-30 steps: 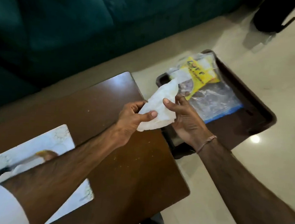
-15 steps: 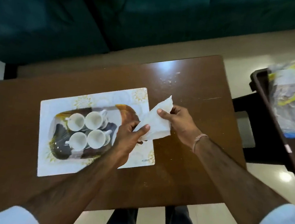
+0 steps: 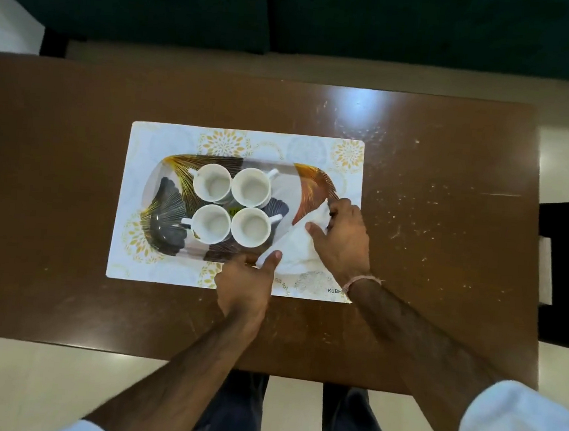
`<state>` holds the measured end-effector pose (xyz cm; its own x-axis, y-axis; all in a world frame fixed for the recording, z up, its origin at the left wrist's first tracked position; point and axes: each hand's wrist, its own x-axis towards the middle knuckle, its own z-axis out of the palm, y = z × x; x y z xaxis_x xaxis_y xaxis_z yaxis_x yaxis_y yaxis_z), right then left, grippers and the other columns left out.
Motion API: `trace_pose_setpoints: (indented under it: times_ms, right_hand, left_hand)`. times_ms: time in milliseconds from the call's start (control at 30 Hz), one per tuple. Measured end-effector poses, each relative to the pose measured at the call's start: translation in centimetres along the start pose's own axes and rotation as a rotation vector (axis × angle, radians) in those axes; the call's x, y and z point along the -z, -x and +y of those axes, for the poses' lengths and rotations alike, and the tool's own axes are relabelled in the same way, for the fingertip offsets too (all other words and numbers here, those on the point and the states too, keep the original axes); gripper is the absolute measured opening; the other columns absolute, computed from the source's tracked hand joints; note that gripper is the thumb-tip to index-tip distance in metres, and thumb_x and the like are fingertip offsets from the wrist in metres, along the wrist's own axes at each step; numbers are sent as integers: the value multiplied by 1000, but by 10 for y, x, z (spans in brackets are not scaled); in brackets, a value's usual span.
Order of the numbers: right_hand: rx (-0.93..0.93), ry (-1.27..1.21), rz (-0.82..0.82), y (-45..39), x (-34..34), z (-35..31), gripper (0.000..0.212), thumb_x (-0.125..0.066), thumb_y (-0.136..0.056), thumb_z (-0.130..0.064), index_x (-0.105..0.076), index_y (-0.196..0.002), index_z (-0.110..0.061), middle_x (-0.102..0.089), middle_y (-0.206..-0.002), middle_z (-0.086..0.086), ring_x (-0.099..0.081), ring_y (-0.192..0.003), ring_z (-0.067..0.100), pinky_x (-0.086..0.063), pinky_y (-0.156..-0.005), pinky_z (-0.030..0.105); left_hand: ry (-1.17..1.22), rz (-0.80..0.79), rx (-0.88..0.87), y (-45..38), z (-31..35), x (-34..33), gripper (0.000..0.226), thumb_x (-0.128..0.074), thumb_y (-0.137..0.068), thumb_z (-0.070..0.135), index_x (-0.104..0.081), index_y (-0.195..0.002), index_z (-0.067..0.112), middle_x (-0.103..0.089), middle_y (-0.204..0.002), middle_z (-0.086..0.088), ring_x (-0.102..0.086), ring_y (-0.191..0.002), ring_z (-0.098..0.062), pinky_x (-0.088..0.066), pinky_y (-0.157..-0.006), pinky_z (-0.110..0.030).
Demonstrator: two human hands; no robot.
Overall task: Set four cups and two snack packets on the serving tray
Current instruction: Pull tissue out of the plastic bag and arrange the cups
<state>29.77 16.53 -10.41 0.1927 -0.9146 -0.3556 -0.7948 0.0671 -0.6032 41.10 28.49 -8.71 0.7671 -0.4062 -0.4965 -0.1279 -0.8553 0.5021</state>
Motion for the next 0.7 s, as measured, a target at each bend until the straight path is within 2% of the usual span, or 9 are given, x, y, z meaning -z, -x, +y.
trace_pose_setpoints:
  times_ms: [67, 133, 233, 300, 367, 533, 633, 700]
  right_hand:
    - [1, 3, 51, -1, -4, 0, 49, -75, -80, -37, -44, -114, -21, -52, -116, 5, -63, -91, 25, -43, -72, 28]
    - [-6, -15, 68, -1, -4, 1, 54, -77, -78, -35, -41, -116, -21, -48, -119, 5, -63, -93, 28, -47, -75, 30]
    - [-8, -34, 61, -1, -4, 1, 59, -79, -77, -34, -40, -120, -18, -45, -123, 7, -62, -97, 28, -50, -81, 35]
    - [-11, -58, 68, -1, -2, 0, 59, -78, -79, -35, -41, -121, -17, -45, -123, 6, -60, -95, 24, -51, -81, 35]
    - [-11, -89, 84, -1, 1, -2, 57, -75, -81, -38, -42, -122, -16, -45, -122, 7, -55, -91, 17, -50, -79, 33]
    - [-26, -152, 63, -6, 18, -6, 55, -60, -90, -51, -42, -131, -17, -45, -134, 8, -50, -101, 10, -45, -80, 26]
    - [-32, -174, 35, -15, 40, -8, 54, -54, -94, -52, -42, -135, -19, -45, -139, 6, -53, -114, 14, -47, -87, 28]
    - [-22, -173, 9, -21, 62, -7, 51, -52, -96, -50, -45, -135, -17, -46, -139, 6, -54, -121, 21, -50, -97, 35]
  left_hand:
    - [-10, 62, 8, -2, -1, 1, 52, -73, -74, 61, -71, -98, 15, -77, -94, -4, -70, -92, -26, -42, -75, -26]
    - [11, 95, 30, -2, 0, 2, 52, -77, -71, 59, -70, -98, 14, -76, -98, -1, -68, -95, -26, -38, -71, -27]
    - [35, 101, 49, -2, 0, 6, 45, -78, -70, 57, -66, -86, 18, -69, -81, 6, -64, -82, -22, -36, -67, -27]
    - [19, 99, 37, -1, 0, 10, 43, -76, -72, 59, -61, -74, 19, -59, -67, 13, -59, -71, -18, -30, -57, -25]
    - [20, 85, -22, 2, 0, 12, 44, -74, -74, 59, -57, -65, 19, -56, -58, 13, -57, -61, -14, -26, -50, -21]
    - [74, -13, -252, 13, 14, 12, 46, -71, -82, 51, -53, -56, 16, -53, -48, 7, -51, -47, -9, -37, -49, -24]
    - [96, -89, -349, 21, 42, 7, 40, -68, -85, 51, -58, -64, 18, -58, -53, 7, -56, -51, -10, -47, -53, -28]
    - [92, -146, -389, 25, 68, 2, 34, -65, -86, 54, -63, -73, 22, -66, -61, 6, -64, -59, -11, -55, -58, -32]
